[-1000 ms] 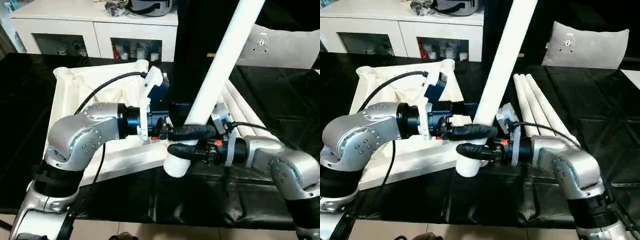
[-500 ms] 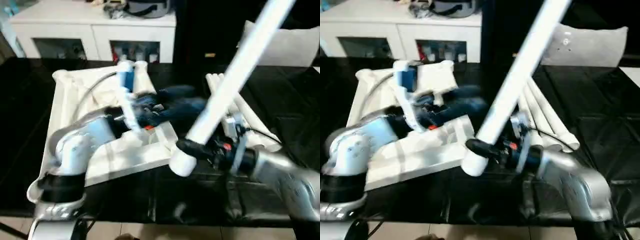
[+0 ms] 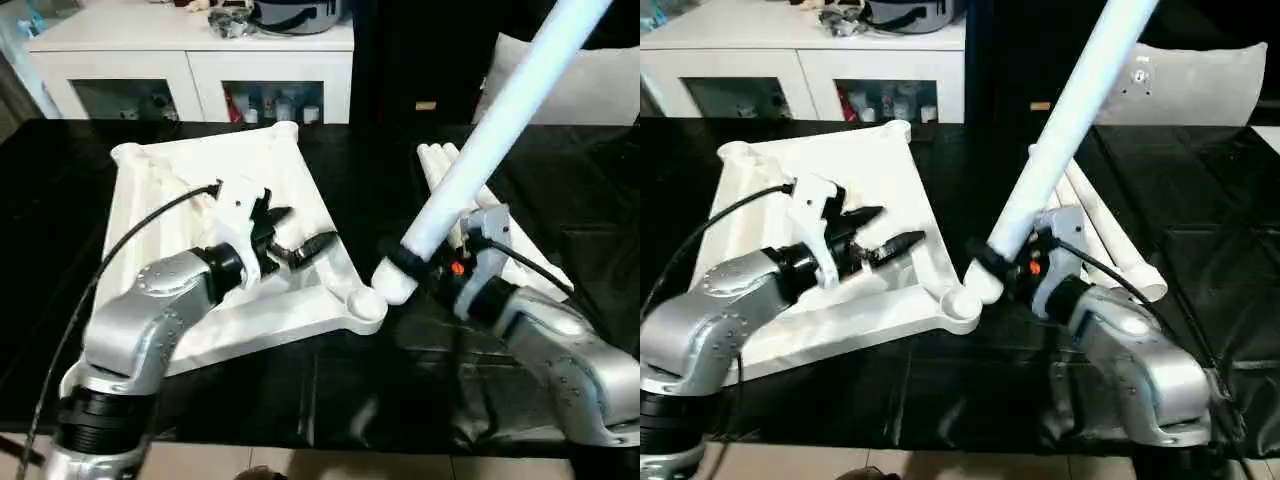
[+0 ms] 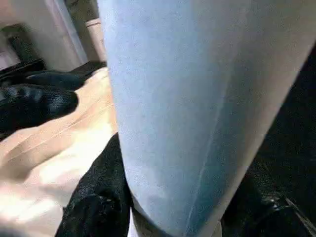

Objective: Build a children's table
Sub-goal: Pick table leg

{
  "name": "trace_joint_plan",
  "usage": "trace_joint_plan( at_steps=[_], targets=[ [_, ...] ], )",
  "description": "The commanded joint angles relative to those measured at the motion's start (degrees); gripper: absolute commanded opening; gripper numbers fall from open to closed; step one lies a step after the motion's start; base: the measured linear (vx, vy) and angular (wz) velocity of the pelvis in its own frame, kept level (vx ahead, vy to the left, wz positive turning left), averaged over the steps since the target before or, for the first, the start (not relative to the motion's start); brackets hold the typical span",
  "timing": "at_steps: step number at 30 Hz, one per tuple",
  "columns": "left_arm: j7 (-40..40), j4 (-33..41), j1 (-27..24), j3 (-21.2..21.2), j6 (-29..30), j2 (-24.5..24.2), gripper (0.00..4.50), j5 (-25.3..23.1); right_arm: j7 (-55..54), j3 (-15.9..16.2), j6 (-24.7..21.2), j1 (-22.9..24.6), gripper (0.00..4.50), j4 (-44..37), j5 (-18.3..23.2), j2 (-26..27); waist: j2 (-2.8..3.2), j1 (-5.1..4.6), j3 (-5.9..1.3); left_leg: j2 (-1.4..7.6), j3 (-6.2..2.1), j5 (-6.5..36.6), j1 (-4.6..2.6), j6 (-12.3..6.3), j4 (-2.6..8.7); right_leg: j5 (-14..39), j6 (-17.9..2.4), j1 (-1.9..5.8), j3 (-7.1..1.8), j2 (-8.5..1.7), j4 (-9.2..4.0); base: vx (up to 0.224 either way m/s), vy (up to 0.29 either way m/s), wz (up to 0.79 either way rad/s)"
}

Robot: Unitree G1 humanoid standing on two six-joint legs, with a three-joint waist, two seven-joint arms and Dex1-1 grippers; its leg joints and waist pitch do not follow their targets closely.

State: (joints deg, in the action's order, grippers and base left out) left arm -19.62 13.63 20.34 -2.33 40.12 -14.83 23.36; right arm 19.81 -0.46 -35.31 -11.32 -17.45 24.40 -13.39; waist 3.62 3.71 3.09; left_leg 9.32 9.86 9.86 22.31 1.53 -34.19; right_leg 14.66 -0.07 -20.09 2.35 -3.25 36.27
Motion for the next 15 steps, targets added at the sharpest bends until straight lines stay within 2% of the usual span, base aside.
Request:
trace_joint_plan(
  at_steps=[1,2,4,5,6,7,8,9,10,12,13,15],
  targets=[
    [2.01,1.71,-2.07,1.07,0.37,0.25,4.5,-0.85,-2.24,1.32,2.88,0.78,1.89,-1.07,-3.09,0.33,-0.17,-0.43,-3.63,3.26,-1.63,8.27,-1.06,1.8,3.82,0.71,-9.49,1.37,-2.56,-4.33,-4.57,0.0,0.0,0.0],
    [2.66,2.56,-3.41,0.82,0.2,0.31,4.5,-1.52,-2.48,1.61,3.5,1.28,1.89,-1.11,-3.53,0.61,-0.06,-0.52,-3.72,3.32,-1.67,8.16,-1.09,1.77,3.77,0.37,-9.48,1.37,-2.54,-4.36,-4.46,0.0,0.0,0.0],
    [3.5,3.77,-5.2,-0.02,0.19,0.27,4.5,-2.87,-2.66,1.04,3.4,1.85,1.89,-1.23,-2.73,1.3,-0.75,-1.02,-3.45,3.35,-1.59,9.01,-0.92,0.76,3.92,2.08,-9.43,1.46,-2.62,-4.48,-4.68,0.0,0.0,0.0],
    [4.07,4.53,-6.07,-0.39,0.48,0.37,4.5,-3.47,-2.92,0.25,2.77,2.02,1.89,-1.41,-1.65,1.94,-1.0,-1.15,-3.38,3.34,-1.47,9.72,-1.07,0.5,3.91,4.06,-9.14,1.26,-2.66,-4.39,-5.06,0.0,0.0,0.0],
    [4.95,5.28,-6.67,-0.23,0.93,0.75,4.5,-3.66,-3.5,-0.12,2.25,1.83,1.89,-1.64,-1.28,2.56,-0.8,-1.17,-3.33,3.36,-1.57,9.96,-1.06,0.49,3.98,4.73,-9.22,1.27,-2.66,-4.45,-4.96,0.0,0.0,0.0],
    [5.63,5.72,-6.96,-0.27,0.89,0.79,4.5,-4.21,-4.17,-0.2,1.91,1.41,1.89,-1.63,-1.33,3.1,-1.54,-1.36,-3.13,3.46,-1.49,10.45,-1.07,0.4,4.14,6.32,-9.05,1.11,-2.66,-4.37,-5.24,0.0,0.0,0.0],
    [5.63,5.72,-6.96,-0.27,0.89,0.79,4.5,-4.21,-4.17,-0.2,1.91,1.41,1.89,-1.63,-1.33,3.1,-1.01,-1.31,-3.14,3.46,-1.59,11.11,-1.23,0.71,4.18,8.12,-8.85,0.97,-2.67,-4.46,-5.22,0.0,0.0,0.0],
    [6.03,5.93,-7.02,-0.47,0.75,0.75,4.5,-4.56,-4.47,-0.24,1.87,1.26,1.89,-1.63,-1.48,3.36,-1.27,-1.42,-3.1,3.49,-1.54,11.35,-1.3,0.79,4.18,8.57,-8.68,0.82,-2.7,-4.39,-5.36,0.0,0.0,0.0],
    [8.38,6.12,-7.5,0.61,1.39,1.99,4.5,-4.47,-3.7,0.71,1.49,1.23,1.89,-1.47,-1.07,3.52,-1.63,-1.38,-3.03,3.55,-1.58,11.43,-1.27,0.95,4.26,9.11,-8.51,0.89,-2.73,-4.44,-5.21,0.0,0.0,0.0],
    [9.47,6.1,-8.01,1.13,1.33,2.5,4.5,-4.65,-2.3,2.05,1.62,1.44,1.89,-1.32,-1.04,3.17,-1.57,-1.44,-3.04,3.53,-1.57,11.57,-1.28,1.3,4.22,8.93,-8.15,0.78,-2.75,-4.4,-5.31,0.0,0.0,0.0],
    [8.33,5.95,-8.24,0.12,0.95,1.37,4.5,-5.28,-1.05,3.06,1.97,1.68,1.89,-1.25,-1.37,2.53,-2.45,-1.54,-3.03,3.5,-1.55,11.04,-0.98,1.19,4.28,8.02,-7.83,1.01,-2.77,-4.39,-5.29,0.0,0.0,0.0],
    [3.22,5.56,-8.76,-3.64,-0.98,-2.64,4.5,-7.05,2.1,4.66,3.11,2.07,1.89,-0.54,-1.67,1.23,-2.33,-1.24,-3.16,3.49,-1.71,10.01,-0.99,0.59,4.2,7.1,-6.93,0.95,-2.77,-4.46,-5.24,0.0,0.0,0.0]
  ],
)
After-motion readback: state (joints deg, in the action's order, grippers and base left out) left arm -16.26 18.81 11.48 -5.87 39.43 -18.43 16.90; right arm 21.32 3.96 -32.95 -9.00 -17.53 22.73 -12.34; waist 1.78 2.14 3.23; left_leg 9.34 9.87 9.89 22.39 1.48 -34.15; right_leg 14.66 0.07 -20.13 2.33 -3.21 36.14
